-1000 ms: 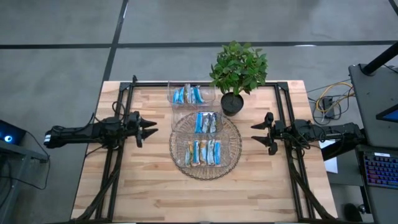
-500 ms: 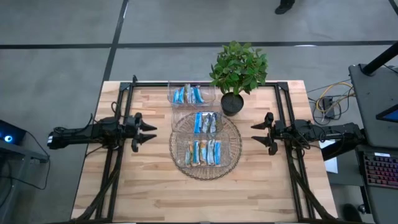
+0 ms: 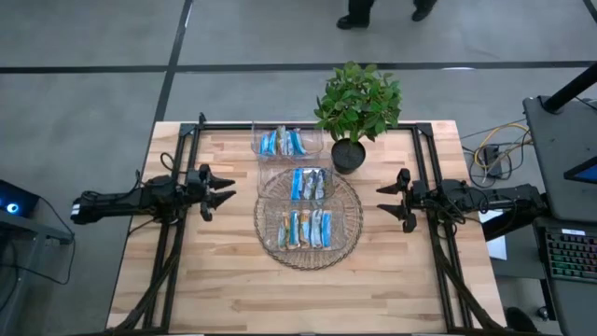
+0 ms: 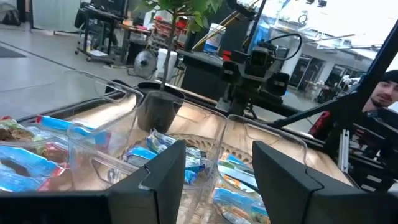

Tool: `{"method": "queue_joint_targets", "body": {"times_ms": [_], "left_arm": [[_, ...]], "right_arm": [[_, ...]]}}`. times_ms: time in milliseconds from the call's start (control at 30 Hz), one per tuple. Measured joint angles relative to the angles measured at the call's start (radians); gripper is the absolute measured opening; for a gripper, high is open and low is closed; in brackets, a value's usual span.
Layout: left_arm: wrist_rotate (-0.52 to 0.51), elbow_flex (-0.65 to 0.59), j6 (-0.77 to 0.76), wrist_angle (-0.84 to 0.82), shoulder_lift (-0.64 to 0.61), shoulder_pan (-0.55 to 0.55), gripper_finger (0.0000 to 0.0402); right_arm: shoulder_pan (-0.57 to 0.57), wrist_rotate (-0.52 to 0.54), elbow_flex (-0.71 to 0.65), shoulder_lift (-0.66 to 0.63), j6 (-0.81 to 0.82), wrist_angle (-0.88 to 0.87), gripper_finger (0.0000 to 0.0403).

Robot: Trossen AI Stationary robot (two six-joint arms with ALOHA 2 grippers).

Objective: Pick and place Granola Bars by type
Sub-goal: Return to Home Position

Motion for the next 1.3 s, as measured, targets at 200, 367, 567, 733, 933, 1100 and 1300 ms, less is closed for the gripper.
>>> {"method": "queue_joint_targets", "body": {"times_ms": [200, 367, 567, 733, 933, 1100, 1300], "left_arm": [[-0.001, 0.000, 0.003, 0.001, 0.017, 0.000, 0.0168], [-0.004, -0.002, 0.003, 0.019, 0.032, 0.000, 0.0168], [-0.004, -0.002, 0.003, 0.021, 0.034, 0.000, 0.0168], [-0.004, -0.002, 0.003, 0.022, 0.034, 0.000, 0.0168], [-0.004, -0.002, 0.003, 0.023, 0.034, 0.000, 0.0168], [-0.004, -0.002, 0.003, 0.024, 0.035, 0.000, 0.0168], [-0.004, -0.002, 0.004, 0.024, 0.035, 0.000, 0.0168]], "right_arm": [[0.000, 0.000, 0.000, 0.000, 0.000, 0.000, 0.0224], [0.000, 0.000, 0.000, 0.000, 0.000, 0.000, 0.0224], [0.000, 0.000, 0.000, 0.000, 0.000, 0.000, 0.0224], [0.000, 0.000, 0.000, 0.000, 0.000, 0.000, 0.0224], [0.000, 0.000, 0.000, 0.000, 0.000, 0.000, 0.0224], [0.000, 0.000, 0.000, 0.000, 0.000, 0.000, 0.0224], [0.000, 0.000, 0.000, 0.000, 0.000, 0.000, 0.0224]]}}
